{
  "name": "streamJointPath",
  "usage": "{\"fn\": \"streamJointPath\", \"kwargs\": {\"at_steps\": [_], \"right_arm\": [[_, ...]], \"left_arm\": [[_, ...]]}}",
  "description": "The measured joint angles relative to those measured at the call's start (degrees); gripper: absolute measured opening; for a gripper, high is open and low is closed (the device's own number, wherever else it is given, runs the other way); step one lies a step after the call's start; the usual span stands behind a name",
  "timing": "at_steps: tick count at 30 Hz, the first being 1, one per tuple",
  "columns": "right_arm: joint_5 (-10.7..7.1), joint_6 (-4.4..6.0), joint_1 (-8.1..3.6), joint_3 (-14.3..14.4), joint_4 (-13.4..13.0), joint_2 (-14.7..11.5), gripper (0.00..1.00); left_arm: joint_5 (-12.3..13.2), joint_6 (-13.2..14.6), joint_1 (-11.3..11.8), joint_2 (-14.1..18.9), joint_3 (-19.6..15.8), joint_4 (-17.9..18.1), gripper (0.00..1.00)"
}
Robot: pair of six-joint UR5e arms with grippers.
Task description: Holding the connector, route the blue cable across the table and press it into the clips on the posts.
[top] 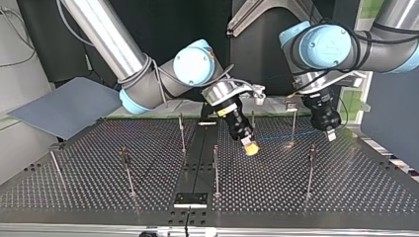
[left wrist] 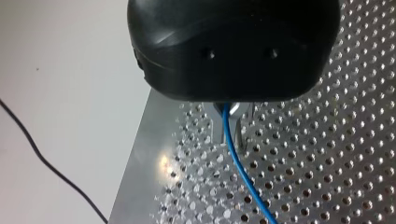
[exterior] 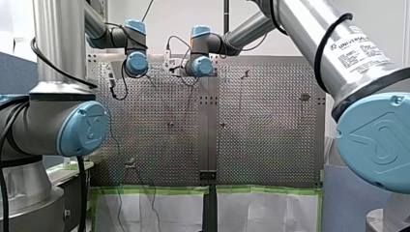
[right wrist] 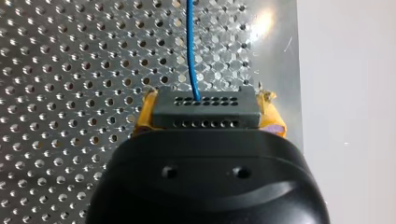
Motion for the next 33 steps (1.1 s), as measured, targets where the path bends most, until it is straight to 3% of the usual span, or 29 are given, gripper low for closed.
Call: {"fn": "streamJointPath", "kwargs": {"at_steps": [7, 18, 33], "right_arm": [[-0.12, -0.06, 0.18, -1.33, 0.78, 2.31, 0.0], [-0.21, 0.0, 1.22, -4.53, 1.38, 4.63, 0.0], [-0.23, 0.75, 0.41, -5.11, 2.0, 4.84, 0.0]], "left_arm": [[3.26, -0.42, 2.89, -0.53, 0.02, 0.4, 0.0], [8.72, -1.64, 3.84, -2.2, 0.72, 1.99, 0.0], [12.93, -3.19, 6.74, -4.21, 1.8, 5.74, 0.0]]}}
